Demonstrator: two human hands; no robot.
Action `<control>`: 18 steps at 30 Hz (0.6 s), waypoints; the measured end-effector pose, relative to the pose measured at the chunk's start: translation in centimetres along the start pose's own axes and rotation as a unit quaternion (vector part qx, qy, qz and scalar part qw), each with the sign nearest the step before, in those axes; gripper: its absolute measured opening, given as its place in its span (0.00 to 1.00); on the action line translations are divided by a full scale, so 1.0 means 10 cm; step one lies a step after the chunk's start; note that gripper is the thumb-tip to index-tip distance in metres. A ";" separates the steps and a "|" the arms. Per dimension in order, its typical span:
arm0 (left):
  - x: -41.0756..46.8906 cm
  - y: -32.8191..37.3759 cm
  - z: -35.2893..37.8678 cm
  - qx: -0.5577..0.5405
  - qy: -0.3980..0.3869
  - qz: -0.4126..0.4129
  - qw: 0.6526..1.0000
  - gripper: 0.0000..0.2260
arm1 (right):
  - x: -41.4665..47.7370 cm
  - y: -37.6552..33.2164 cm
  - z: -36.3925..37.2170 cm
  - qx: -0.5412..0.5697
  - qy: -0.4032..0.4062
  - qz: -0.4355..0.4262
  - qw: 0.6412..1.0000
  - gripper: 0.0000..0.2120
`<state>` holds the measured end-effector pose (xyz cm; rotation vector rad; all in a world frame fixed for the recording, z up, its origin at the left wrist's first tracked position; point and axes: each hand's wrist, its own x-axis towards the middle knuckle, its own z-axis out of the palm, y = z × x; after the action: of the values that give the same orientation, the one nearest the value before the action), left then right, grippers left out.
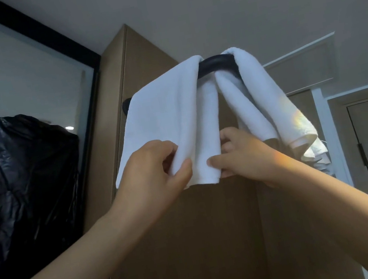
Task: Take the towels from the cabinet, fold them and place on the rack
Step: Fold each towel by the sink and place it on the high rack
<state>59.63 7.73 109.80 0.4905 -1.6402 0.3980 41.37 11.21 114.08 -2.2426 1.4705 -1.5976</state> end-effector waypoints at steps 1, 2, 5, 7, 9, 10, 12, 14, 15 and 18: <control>0.00 0.01 0.03 -0.003 0.001 0.000 1.000 0.12 | -0.03 0.01 0.01 -0.018 -0.003 -0.014 1.000 0.15; -0.01 0.02 0.05 -0.001 0.002 0.005 1.000 0.13 | -0.06 0.02 0.03 -0.032 -0.001 -0.028 0.999 0.14; -0.02 0.04 0.08 0.024 0.003 0.026 0.999 0.13 | -0.11 0.03 0.05 -0.016 0.012 -0.049 0.999 0.12; -0.04 0.05 0.08 0.035 0.005 0.035 0.999 0.14 | -0.12 0.02 0.04 -0.001 0.009 -0.047 0.999 0.11; -0.07 0.06 0.09 0.034 0.006 0.035 0.999 0.14 | -0.15 -0.01 0.05 -0.003 0.017 -0.048 0.999 0.11; -0.07 0.07 0.10 0.030 0.007 0.034 0.999 0.14 | -0.17 -0.01 0.07 -0.012 0.034 -0.049 0.998 0.13; -0.08 0.06 0.12 0.012 0.009 0.032 0.999 0.13 | -0.21 0.02 0.12 -0.044 0.089 -0.061 0.993 0.18; -0.10 0.05 0.12 -0.016 0.005 0.040 0.999 0.11 | -0.25 0.06 0.15 -0.058 0.120 -0.086 0.987 0.19; -0.12 0.04 0.12 -0.027 -0.004 0.048 0.998 0.10 | -0.25 0.08 0.15 -0.053 0.114 -0.095 0.987 0.15; -0.16 -0.01 0.09 -0.022 -0.034 0.074 0.996 0.09 | -0.26 0.10 0.11 0.010 0.081 -0.094 0.992 0.04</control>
<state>59.09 7.31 108.09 0.3540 -1.7532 0.4588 41.47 11.89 111.18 -2.3514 1.3007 -1.8792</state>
